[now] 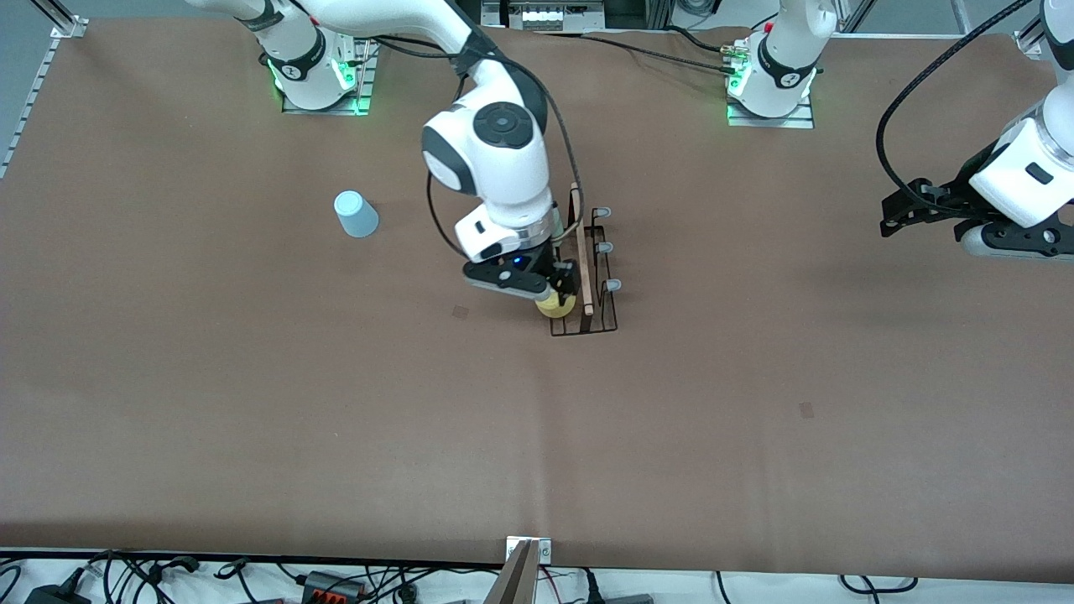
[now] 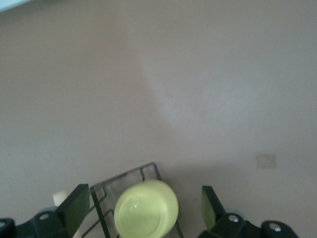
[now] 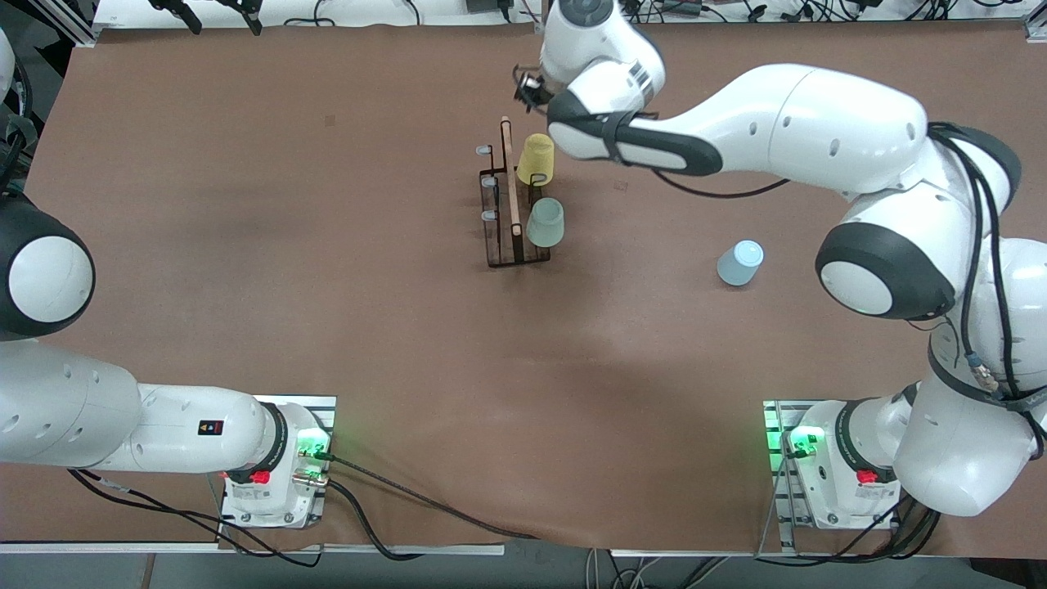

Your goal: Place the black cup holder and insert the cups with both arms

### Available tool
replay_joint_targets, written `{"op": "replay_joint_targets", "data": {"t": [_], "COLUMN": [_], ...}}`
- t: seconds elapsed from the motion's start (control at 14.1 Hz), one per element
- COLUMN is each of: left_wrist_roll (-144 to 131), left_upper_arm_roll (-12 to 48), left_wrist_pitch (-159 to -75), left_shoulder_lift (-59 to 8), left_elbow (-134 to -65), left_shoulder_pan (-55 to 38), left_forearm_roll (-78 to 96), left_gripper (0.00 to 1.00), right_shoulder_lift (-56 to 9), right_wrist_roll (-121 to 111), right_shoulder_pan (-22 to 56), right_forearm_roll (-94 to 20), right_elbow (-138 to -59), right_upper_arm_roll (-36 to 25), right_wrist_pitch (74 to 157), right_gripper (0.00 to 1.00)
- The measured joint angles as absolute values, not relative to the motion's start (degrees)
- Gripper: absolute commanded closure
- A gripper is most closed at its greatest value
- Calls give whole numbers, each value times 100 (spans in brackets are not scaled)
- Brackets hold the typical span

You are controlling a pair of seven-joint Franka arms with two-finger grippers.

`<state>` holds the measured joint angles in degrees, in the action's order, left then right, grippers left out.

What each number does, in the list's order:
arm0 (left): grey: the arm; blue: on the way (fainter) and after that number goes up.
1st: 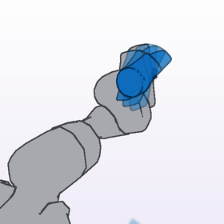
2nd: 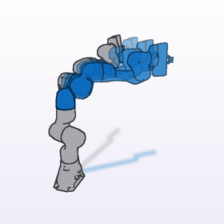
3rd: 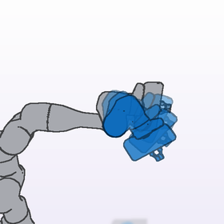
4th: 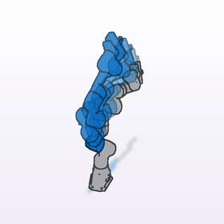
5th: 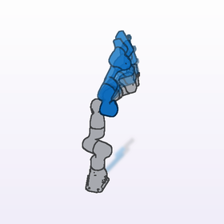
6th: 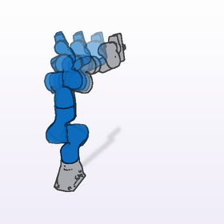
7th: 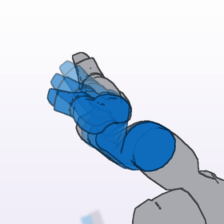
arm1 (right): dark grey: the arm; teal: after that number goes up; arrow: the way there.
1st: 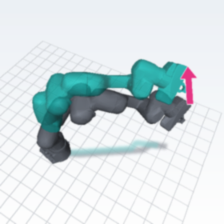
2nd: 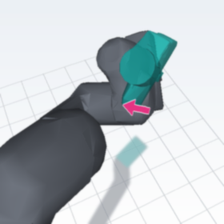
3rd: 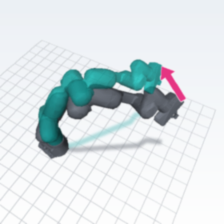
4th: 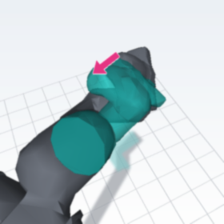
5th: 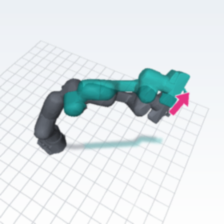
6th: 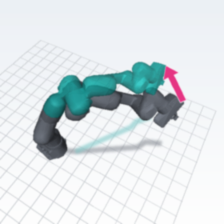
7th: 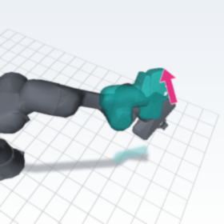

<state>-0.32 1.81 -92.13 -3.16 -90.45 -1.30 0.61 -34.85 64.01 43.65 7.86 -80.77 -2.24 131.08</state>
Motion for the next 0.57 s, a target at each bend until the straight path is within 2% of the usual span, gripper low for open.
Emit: {"op": "replay_joint_targets", "data": {"t": [0.57], "left_wrist_roll": [-32], "left_upper_arm_roll": [178], "left_wrist_pitch": [-9213], "left_shoulder_lift": [-316], "left_elbow": [-9045], "left_shoulder_pan": [-130], "left_forearm_roll": [61], "left_gripper": [0], "right_shoulder_lift": [-2167], "right_wrist_roll": [4580], "right_shoulder_pan": [2903], "right_forearm_roll": [712], "right_elbow": [-7999], "right_upper_arm_roll": [-250], "right_wrist_pitch": [10968], "right_gripper": [0]}}
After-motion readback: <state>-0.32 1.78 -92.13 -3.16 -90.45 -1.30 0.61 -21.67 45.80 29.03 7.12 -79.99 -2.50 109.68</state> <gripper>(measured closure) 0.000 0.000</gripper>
